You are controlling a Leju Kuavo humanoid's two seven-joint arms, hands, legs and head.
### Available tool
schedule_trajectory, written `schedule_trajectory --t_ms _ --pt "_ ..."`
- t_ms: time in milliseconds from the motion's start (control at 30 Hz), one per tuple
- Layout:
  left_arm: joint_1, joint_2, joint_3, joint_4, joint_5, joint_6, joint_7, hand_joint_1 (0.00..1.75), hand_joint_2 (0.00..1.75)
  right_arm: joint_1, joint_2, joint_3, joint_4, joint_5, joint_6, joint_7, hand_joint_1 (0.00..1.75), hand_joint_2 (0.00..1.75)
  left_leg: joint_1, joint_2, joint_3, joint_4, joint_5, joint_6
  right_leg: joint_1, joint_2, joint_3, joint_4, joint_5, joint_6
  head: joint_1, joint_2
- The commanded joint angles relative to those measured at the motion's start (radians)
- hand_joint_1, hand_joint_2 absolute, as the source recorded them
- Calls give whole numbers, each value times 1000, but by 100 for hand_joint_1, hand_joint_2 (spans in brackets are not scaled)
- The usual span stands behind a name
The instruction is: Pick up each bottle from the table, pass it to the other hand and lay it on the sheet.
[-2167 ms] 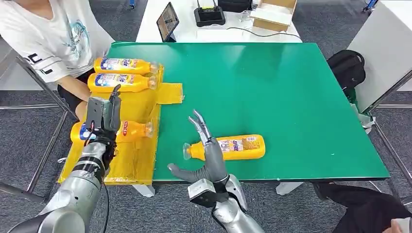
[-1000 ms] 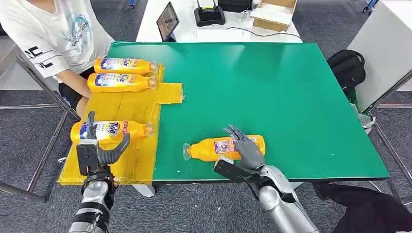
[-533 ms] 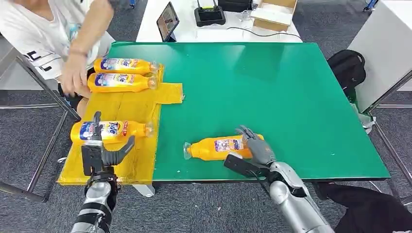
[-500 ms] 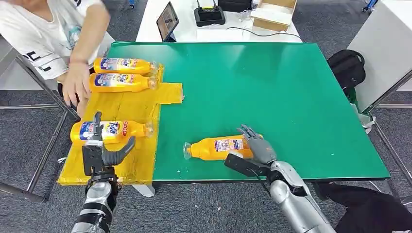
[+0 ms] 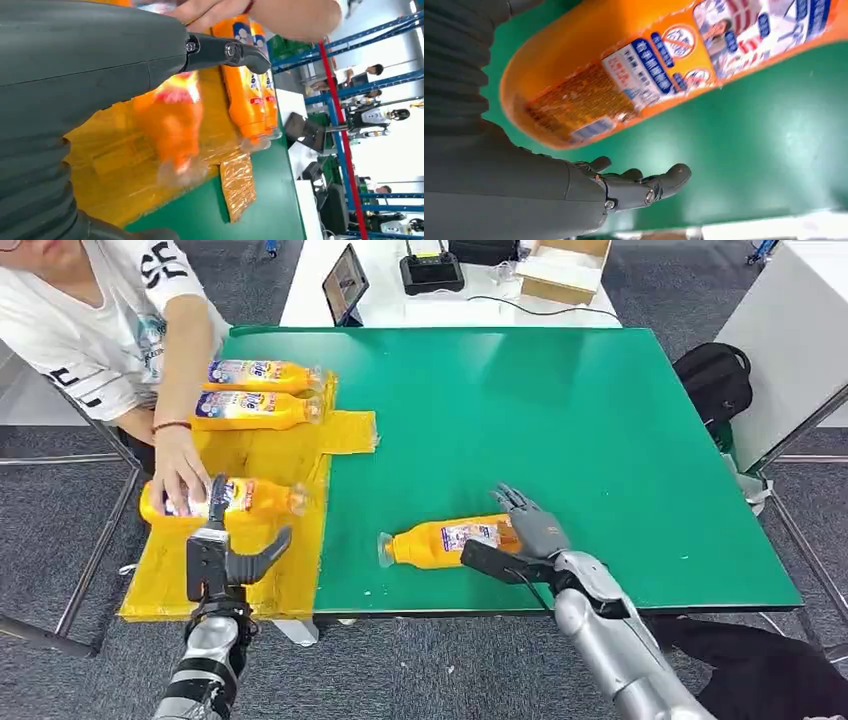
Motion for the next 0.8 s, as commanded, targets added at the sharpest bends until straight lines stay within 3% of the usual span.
schedule_trajectory --t_ms 33,367,800 --pt "-77 15 -22 129 23 -26 3 0 175 -153 15 97 269 -92 101 -51 0 175 0 2 3 -1 -1 1 1 1 3 -1 0 -2 0 0" --pt "-96 11 -30 171 47 -46 17 0 175 -226 12 166 375 -127 139 -55 0 175 0 1 6 -1 -1 1 1 0 5 -1 -1 -2 0 0" --pt "-130 9 -34 237 84 -78 38 0 175 -332 -18 348 476 -106 259 -30 3 175 0 0 6 -1 0 1 1 -1 6 -1 0 -1 0 0"
